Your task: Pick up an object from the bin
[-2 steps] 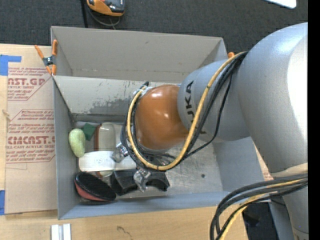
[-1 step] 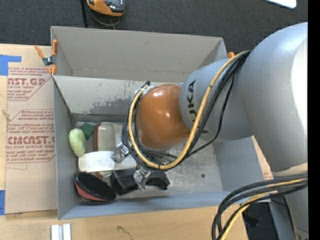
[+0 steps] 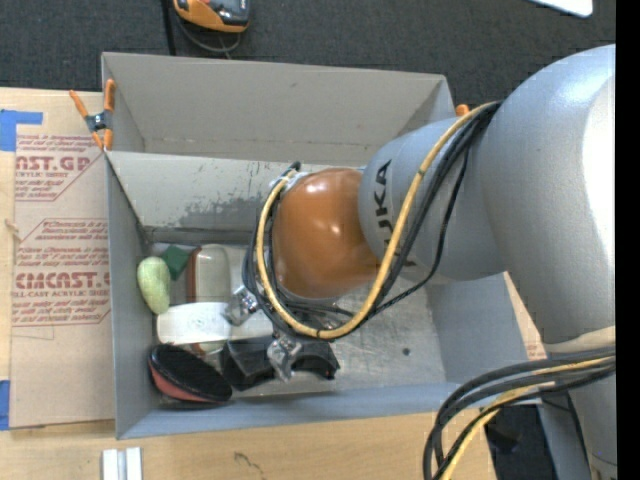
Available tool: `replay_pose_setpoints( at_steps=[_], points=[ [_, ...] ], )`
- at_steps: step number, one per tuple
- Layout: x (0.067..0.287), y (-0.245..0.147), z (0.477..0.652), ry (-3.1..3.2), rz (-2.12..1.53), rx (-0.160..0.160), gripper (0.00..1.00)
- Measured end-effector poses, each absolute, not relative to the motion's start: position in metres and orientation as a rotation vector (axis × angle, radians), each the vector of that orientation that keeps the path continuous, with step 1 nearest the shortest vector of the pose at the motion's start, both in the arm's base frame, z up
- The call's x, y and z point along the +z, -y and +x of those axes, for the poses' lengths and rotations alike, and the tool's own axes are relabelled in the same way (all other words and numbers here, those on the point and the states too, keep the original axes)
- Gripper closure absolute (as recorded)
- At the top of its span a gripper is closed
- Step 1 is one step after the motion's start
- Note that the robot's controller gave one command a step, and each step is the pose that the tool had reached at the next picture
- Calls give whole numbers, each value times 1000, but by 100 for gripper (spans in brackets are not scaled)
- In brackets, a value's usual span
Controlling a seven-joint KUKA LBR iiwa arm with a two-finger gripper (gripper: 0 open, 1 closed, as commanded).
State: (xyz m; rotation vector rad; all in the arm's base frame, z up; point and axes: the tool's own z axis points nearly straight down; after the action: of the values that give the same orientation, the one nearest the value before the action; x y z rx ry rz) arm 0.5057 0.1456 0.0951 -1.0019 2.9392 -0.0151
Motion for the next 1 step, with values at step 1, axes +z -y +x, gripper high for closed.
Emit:
replay_pose_setpoints(
  at_steps=[1],
  points=[
    [95,-146,506,-2939,-1002,-15,100]
  ],
)
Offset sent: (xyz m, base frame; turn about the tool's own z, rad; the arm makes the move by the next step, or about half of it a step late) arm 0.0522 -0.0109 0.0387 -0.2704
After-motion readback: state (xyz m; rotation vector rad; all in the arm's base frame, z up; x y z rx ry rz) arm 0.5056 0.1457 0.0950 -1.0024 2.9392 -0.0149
